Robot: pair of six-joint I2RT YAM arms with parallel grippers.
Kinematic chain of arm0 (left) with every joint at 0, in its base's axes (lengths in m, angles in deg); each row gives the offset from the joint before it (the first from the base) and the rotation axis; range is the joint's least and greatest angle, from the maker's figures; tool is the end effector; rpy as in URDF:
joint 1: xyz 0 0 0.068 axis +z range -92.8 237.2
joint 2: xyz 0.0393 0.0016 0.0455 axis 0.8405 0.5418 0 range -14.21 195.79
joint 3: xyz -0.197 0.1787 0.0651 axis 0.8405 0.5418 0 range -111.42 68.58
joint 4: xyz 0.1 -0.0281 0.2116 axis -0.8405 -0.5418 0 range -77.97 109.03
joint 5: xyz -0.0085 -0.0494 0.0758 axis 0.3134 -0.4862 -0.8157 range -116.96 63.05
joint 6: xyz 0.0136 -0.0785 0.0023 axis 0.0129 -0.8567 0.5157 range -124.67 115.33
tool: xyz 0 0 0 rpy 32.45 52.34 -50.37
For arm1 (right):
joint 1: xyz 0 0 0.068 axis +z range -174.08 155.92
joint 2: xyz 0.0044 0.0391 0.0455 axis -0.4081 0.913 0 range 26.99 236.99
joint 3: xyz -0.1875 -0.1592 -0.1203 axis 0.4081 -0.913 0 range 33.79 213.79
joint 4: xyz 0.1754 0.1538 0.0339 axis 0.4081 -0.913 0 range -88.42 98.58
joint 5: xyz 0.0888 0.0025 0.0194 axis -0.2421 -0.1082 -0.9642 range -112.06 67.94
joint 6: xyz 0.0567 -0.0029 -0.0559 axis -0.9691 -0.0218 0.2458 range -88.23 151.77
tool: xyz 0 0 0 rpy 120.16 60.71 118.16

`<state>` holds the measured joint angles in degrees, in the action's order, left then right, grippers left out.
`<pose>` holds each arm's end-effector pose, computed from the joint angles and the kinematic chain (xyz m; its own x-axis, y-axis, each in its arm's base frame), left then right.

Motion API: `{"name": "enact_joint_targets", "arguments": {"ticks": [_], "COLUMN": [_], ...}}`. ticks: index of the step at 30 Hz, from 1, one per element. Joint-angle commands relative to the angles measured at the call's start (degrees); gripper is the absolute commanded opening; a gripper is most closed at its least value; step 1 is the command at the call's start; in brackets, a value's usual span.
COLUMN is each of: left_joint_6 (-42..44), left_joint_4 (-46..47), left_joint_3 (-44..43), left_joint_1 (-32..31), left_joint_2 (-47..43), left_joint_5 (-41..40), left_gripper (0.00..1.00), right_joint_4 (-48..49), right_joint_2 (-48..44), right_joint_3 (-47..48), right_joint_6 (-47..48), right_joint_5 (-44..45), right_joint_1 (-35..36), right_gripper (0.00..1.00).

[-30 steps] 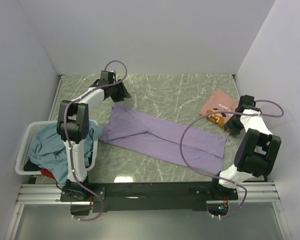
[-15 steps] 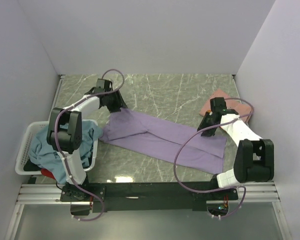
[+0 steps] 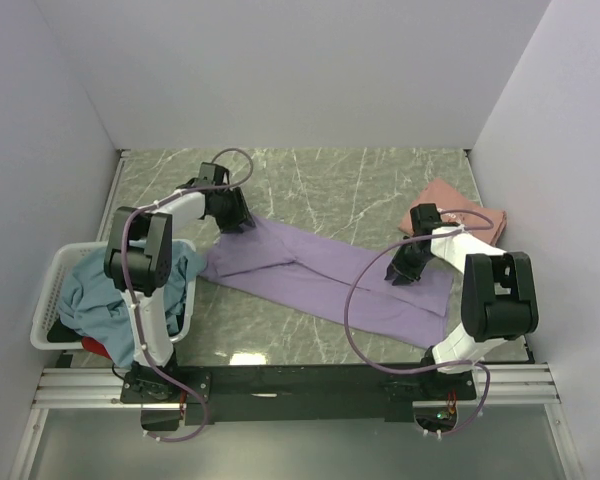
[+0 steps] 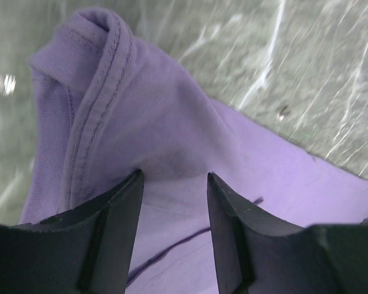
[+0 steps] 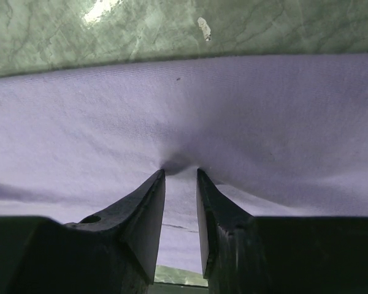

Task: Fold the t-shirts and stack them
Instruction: Fold the tshirt

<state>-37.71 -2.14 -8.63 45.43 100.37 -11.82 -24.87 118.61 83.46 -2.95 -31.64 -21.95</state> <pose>0.4002 -0.1016 0.1507 -0.8801 -0.3543 -0.3161 -0.1784 0.8637 -0.4714 0.2643 0.0212 0.1407 -0.8396 0.5308 -0.1155 0.4862 0.8292 0.2759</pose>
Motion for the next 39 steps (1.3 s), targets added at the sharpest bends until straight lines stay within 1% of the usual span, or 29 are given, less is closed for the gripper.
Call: {"name": "enact_joint_targets", "arguments": {"ticks": [1,3,6,10,15,16,21,27,28,31,35,39], "left_joint_6": [3.32,3.68,4.38,5.17,5.88,5.62,3.77,3.24,3.5,4.65,5.88,7.19], "left_joint_4": [-0.28,-0.71,-1.5,-3.35,-5.02,-5.2,-6.51,-7.04,-7.65,-9.5,-11.44,-12.75], "left_joint_3": [-3.9,-5.84,-9.79,-17.34,-24.9,-25.79,-31.41,-32.22,-31.95,-31.6,-31.16,-31.07], "left_joint_1": [0.08,0.08,-0.01,-0.18,-0.53,-0.71,-1.59,-5.8,-7.37,-10.45,-13.45,-15.39], "left_joint_2": [4.68,7.04,9.94,13.64,17.42,17.6,16.64,11.54,10.93,11.1,12.24,13.03], "left_joint_5": [-2.57,-2.65,-2.39,-2.04,-1.69,-1.43,-0.55,-2.48,-3.0,-5.29,-8.19,-12.32], "left_gripper": [0.53,0.53,0.53,0.53,0.53,0.54,0.54,0.54,0.54,0.51,0.43,0.42], "right_joint_4": [-0.29,-1.61,-2.76,-4.25,-5.31,-5.57,-5.75,-6.01,-5.84,-5.4,-5.4,-5.04], "right_joint_2": [3.31,3.66,3.57,3.75,3.83,3.75,1.91,-1.52,-2.13,-2.49,-2.93,-3.63], "right_joint_3": [0.6,1.22,2.27,4.55,7.63,8.07,10.62,11.5,11.33,10.89,10.1,8.78], "right_joint_6": [-0.61,-0.52,-0.61,-0.17,1.05,1.23,2.02,2.11,2.11,2.02,2.55,3.17], "right_joint_5": [6.32,8.52,9.5,10.99,9.76,8.11,5.28,3.0,2.64,2.12,1.76,1.32], "right_joint_1": [0.15,0.07,-0.28,-1.25,-1.69,-1.6,-1.52,-1.34,-1.34,-1.34,-1.34,-1.34], "right_gripper": [0.35,0.35,0.35,0.35,0.35,0.35,0.35,0.35,0.35,0.35,0.35,0.35]}}
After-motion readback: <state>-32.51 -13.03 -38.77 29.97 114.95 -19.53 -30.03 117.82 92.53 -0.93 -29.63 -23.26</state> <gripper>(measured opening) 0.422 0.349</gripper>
